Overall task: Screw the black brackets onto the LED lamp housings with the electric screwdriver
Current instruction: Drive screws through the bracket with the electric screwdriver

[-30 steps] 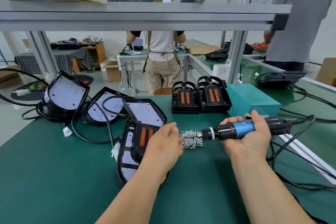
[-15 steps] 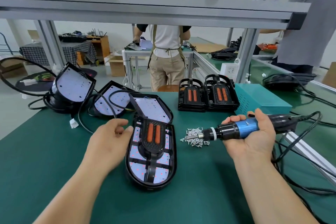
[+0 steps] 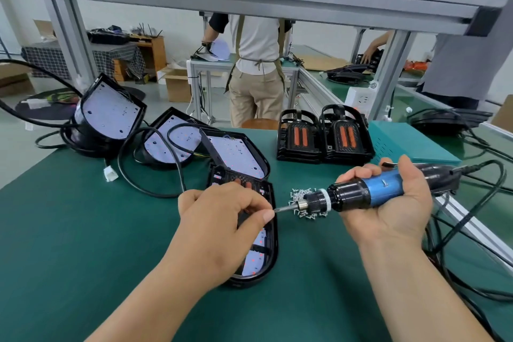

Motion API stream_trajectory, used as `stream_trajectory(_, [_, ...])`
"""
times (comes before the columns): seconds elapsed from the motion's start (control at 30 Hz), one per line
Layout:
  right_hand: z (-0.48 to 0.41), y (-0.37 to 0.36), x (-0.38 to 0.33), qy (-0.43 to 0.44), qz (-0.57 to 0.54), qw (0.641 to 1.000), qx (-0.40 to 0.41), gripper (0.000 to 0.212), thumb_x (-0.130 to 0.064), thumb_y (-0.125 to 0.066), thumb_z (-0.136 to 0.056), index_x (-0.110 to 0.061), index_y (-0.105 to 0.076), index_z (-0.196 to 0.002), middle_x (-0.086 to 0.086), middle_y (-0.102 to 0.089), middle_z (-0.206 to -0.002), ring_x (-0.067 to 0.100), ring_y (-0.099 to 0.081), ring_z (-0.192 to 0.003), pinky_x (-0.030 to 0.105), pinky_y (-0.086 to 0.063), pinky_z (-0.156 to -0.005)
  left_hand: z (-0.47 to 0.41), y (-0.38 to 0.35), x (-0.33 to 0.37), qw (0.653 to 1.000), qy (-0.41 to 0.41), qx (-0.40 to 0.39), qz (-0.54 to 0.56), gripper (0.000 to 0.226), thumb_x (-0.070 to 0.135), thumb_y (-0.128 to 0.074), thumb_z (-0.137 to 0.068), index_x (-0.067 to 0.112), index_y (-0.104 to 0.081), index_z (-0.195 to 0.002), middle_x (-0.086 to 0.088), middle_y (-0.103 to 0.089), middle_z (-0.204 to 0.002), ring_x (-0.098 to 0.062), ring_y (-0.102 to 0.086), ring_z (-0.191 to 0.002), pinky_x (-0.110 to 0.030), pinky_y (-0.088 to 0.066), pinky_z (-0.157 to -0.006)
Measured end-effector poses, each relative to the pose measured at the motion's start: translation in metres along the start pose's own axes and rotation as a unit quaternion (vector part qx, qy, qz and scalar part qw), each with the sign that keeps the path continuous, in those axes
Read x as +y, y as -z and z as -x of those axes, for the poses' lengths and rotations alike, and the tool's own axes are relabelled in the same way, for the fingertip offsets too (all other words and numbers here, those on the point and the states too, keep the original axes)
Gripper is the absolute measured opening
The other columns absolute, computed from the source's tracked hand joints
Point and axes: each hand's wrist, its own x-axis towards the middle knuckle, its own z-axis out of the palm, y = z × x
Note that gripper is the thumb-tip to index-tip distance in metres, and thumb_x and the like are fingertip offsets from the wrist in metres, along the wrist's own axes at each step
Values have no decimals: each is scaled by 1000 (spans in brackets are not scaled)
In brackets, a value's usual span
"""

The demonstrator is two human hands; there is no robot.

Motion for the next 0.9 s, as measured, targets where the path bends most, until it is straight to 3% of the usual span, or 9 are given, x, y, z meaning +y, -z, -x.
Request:
stream_trajectory(0.13, [2,1,3,-10,0,1000,2,22,-28,-69,-68,-17,-53,-80,-2,-52,-63,15,-53,-50,27,-51,-60,1,-1,-2,1000,2,-5,2,20,38,-65,-89,44,-62,-70,42,-53,-98,30,-27,-97,-6,-15,-92])
stream_trajectory(0.33, [3,-2,4,-13,-6,1000,0,24,-27,-68,-68,-17,-52,-81,-2,-51,-62,15,-53,-49,27,-51,-59,-3,2,-7,999,25,-32,11,12,43,-68,-86,50,-63,-77,41,-58,-90,17,-34,-102,0,-16,-89])
stream_trajectory(0.43, [4,-2,2,-10,-11,1000,-3,24,-27,-69,-67,-17,-52,-81,-2,-52,-62,15,-53,-49,27,-51,-59,-4,3,-7,1000,10,-29,-7,16,45,-70,-83,47,-61,-70,46,-54,-92,25,-32,-100,0,-14,-89])
stream_trajectory(0.5, [4,-2,2,-11,-11,1000,-6,23,-27,-69,-68,-17,-52,-81,-2,-52,-63,15,-53,-50,27,-51,-59,-3,3,-7,1000,-7,-21,-18,18,43,-70,-84,45,-63,-67,36,-60,-86,27,-33,-98,-2,-12,-91])
stream_trajectory(0.6, [3,-2,2,-13,-9,1000,-8,22,-27,-68,-69,-17,-53,-80,-2,-52,-63,15,-53,-50,27,-51,-60,-4,4,-5,999,-20,-14,-30,19,41,-70,-85,44,-62,-68,20,-62,-72,18,-38,-100,-5,-10,-93])
stream_trajectory(0.9, [4,-1,3,-14,-4,1000,-13,21,-28,-69,-69,-17,-54,-79,-2,-52,-62,15,-54,-50,27,-51,-60,-3,3,-7,998,-39,-10,-41,26,32,-76,-84,44,-59,-68,21,-62,-75,3,-52,-94,-7,-10,-97])
